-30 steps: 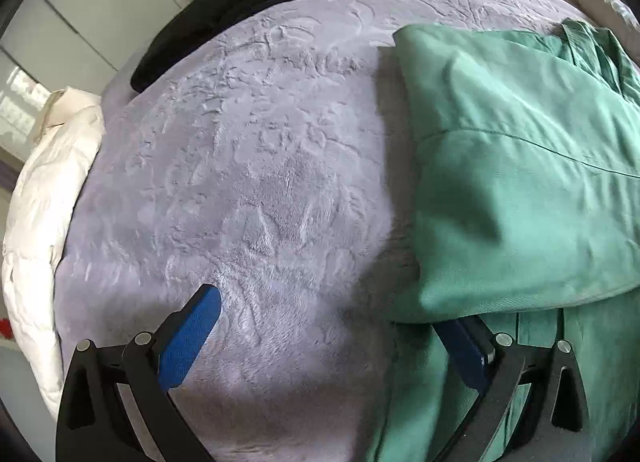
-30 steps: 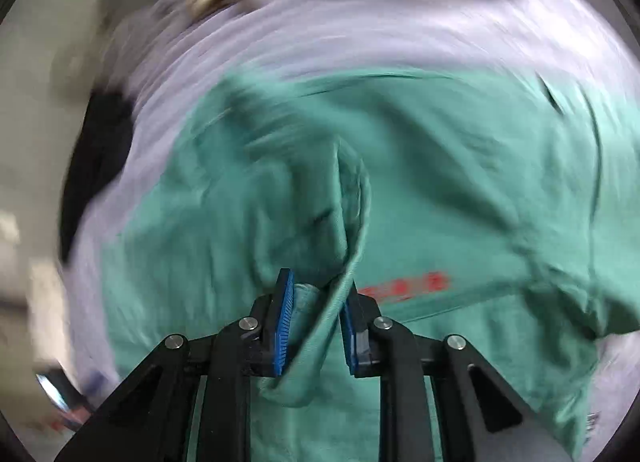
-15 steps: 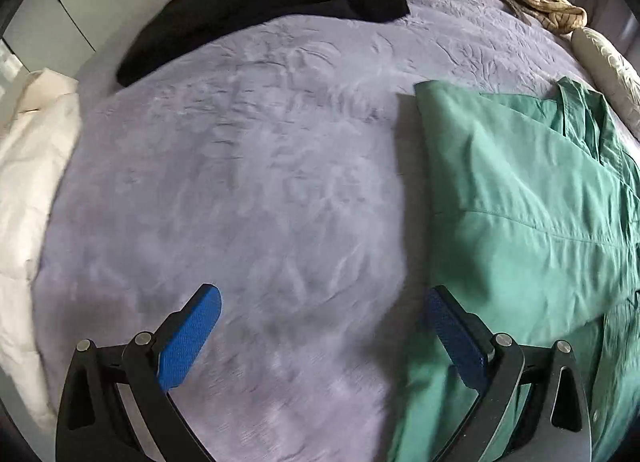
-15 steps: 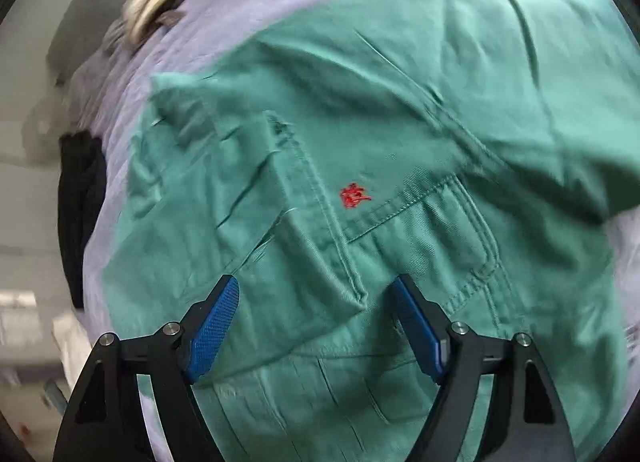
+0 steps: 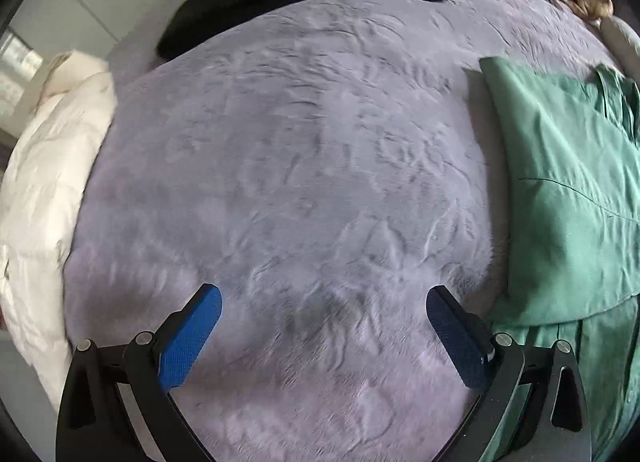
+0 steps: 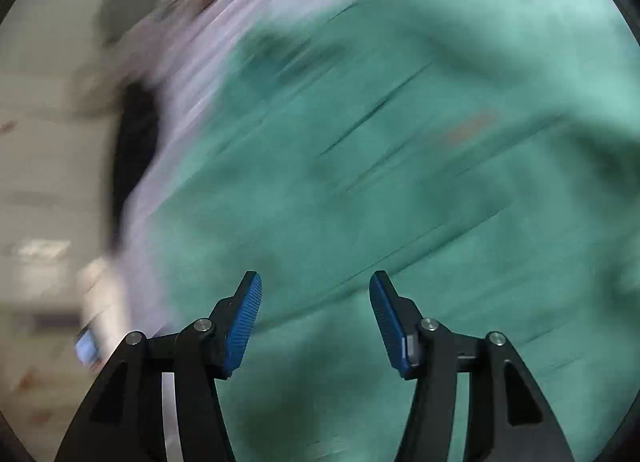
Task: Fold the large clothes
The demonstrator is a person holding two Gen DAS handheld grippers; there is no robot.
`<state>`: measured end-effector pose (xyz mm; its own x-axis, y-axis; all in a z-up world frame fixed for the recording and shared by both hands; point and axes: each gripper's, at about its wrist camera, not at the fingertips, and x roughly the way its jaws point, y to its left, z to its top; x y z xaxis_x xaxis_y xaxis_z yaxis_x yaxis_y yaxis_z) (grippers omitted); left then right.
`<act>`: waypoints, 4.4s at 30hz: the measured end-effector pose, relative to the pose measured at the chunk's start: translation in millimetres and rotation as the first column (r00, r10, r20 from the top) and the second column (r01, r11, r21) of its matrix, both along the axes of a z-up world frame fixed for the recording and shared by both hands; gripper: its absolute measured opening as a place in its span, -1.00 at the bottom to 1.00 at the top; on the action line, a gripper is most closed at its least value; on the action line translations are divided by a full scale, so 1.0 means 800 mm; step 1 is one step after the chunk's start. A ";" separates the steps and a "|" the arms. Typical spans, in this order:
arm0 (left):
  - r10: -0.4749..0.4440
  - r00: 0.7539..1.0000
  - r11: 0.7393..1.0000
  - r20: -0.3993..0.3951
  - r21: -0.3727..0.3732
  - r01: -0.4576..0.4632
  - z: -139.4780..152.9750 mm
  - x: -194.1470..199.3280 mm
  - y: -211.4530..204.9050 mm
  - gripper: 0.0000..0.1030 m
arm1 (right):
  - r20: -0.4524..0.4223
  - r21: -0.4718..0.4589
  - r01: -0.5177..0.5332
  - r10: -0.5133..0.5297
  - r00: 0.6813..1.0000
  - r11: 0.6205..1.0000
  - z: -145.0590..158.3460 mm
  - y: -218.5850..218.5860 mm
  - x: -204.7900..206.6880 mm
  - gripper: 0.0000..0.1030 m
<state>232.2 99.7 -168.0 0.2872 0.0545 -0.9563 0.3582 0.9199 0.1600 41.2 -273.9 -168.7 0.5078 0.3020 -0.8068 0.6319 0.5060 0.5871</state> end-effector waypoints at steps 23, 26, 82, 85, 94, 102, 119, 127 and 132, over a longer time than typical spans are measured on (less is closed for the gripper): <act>-0.102 0.994 0.988 -0.037 -0.121 0.097 0.032 -0.075 0.008 1.00 | -0.053 0.176 -0.281 0.294 0.954 0.944 -0.084 0.248 0.145 0.17; -0.163 0.986 0.977 -0.047 -0.144 0.154 0.037 -0.090 -0.019 1.00 | -0.083 0.082 -0.269 0.275 0.958 0.960 -0.055 0.216 0.107 0.49; -0.258 0.964 0.965 -0.066 -0.052 0.255 0.122 -0.285 -0.410 1.00 | -0.007 0.105 0.500 -0.502 0.865 0.860 0.009 -0.352 -0.348 1.00; -0.258 0.962 0.966 -0.089 -0.043 0.255 0.108 -0.283 -0.419 1.00 | -0.004 0.131 0.559 -0.563 0.826 0.819 -0.012 -0.369 -0.370 1.00; -0.284 0.950 0.959 -0.128 -0.029 0.283 0.081 -0.288 -0.452 1.00 | 0.100 0.231 0.676 -0.709 0.698 0.699 -0.047 -0.428 -0.393 1.00; -0.323 0.939 0.946 -0.115 -0.033 0.321 0.083 -0.292 -0.458 1.00 | 0.158 0.323 0.721 -0.786 0.597 0.613 -0.044 -0.449 -0.399 -0.91; -0.297 0.955 0.950 -0.031 -0.108 0.292 0.072 -0.189 -0.337 1.00 | 0.447 -0.060 0.334 -0.274 0.851 0.941 0.149 -0.312 -0.189 -0.91; -0.199 0.980 0.975 -0.005 -0.103 0.197 0.048 -0.116 -0.252 1.00 | 0.237 -0.249 -0.104 0.164 0.958 0.963 0.082 -0.082 0.048 -0.91; -0.135 0.991 0.984 -0.014 -0.117 0.133 0.025 -0.085 -0.223 1.00 | 0.012 -0.179 -0.178 0.183 0.983 0.968 -0.034 -0.021 0.103 -0.82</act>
